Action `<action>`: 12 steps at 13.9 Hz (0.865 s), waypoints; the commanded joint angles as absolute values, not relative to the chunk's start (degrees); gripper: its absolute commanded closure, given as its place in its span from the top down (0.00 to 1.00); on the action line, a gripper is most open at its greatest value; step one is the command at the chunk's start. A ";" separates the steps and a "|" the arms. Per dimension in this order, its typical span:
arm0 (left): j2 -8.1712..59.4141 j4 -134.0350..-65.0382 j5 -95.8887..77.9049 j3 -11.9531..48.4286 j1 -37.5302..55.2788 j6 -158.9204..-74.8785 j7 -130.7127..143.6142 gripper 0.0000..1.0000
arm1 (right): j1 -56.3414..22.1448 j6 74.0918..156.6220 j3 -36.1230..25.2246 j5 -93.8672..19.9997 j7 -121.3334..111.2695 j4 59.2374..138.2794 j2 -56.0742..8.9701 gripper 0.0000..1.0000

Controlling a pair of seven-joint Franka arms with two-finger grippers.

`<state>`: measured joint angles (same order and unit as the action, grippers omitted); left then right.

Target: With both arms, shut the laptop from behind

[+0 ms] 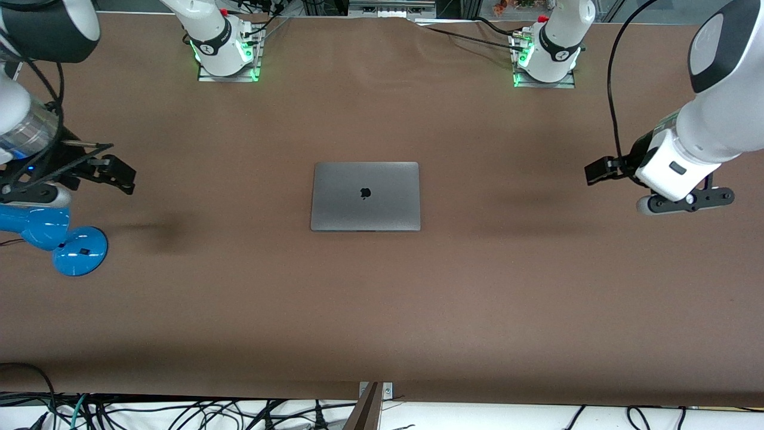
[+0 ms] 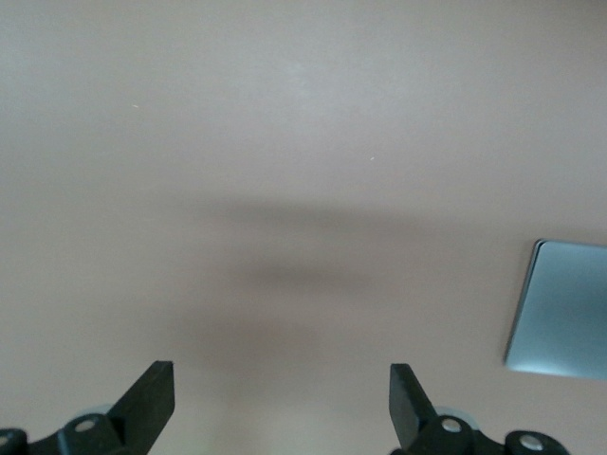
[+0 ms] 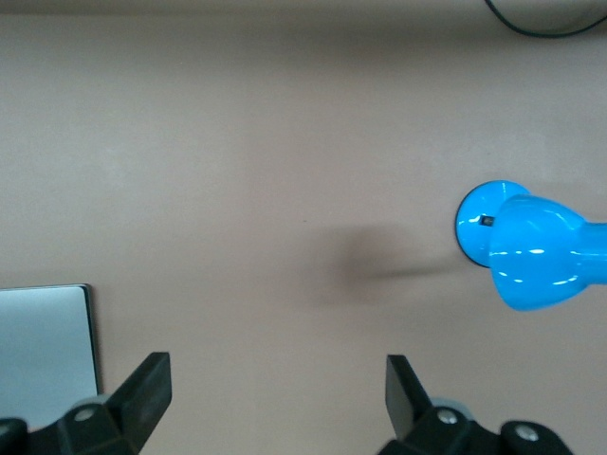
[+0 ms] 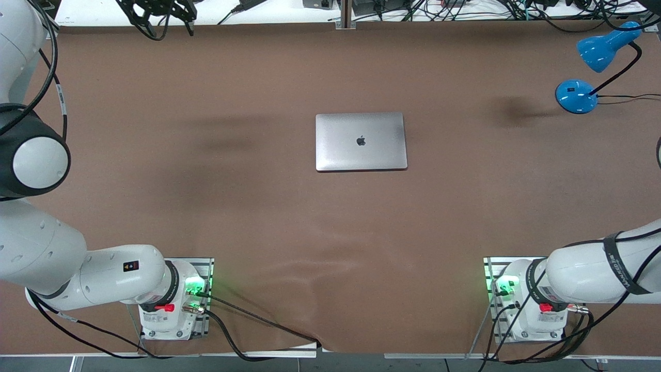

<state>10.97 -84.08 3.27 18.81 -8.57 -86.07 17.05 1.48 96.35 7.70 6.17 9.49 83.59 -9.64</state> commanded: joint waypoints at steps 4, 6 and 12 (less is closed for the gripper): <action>2.12 -87.19 1.76 8.55 -2.30 -82.18 8.28 1.00 | 1.93 93.08 4.66 3.52 7.73 84.55 -6.15 1.00; -0.78 -87.89 1.67 6.07 -0.88 -81.48 7.30 1.00 | 1.93 92.55 3.96 3.43 7.73 84.46 -5.19 1.00; -2.20 -87.10 1.67 6.15 -1.14 -79.98 7.38 1.00 | 1.93 84.38 4.39 2.29 7.73 84.20 -4.40 1.00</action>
<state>-1.38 -85.87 3.01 7.02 -1.46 -79.90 8.49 1.59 86.50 4.07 3.91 8.63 83.59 -5.88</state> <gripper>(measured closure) 0.000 0.000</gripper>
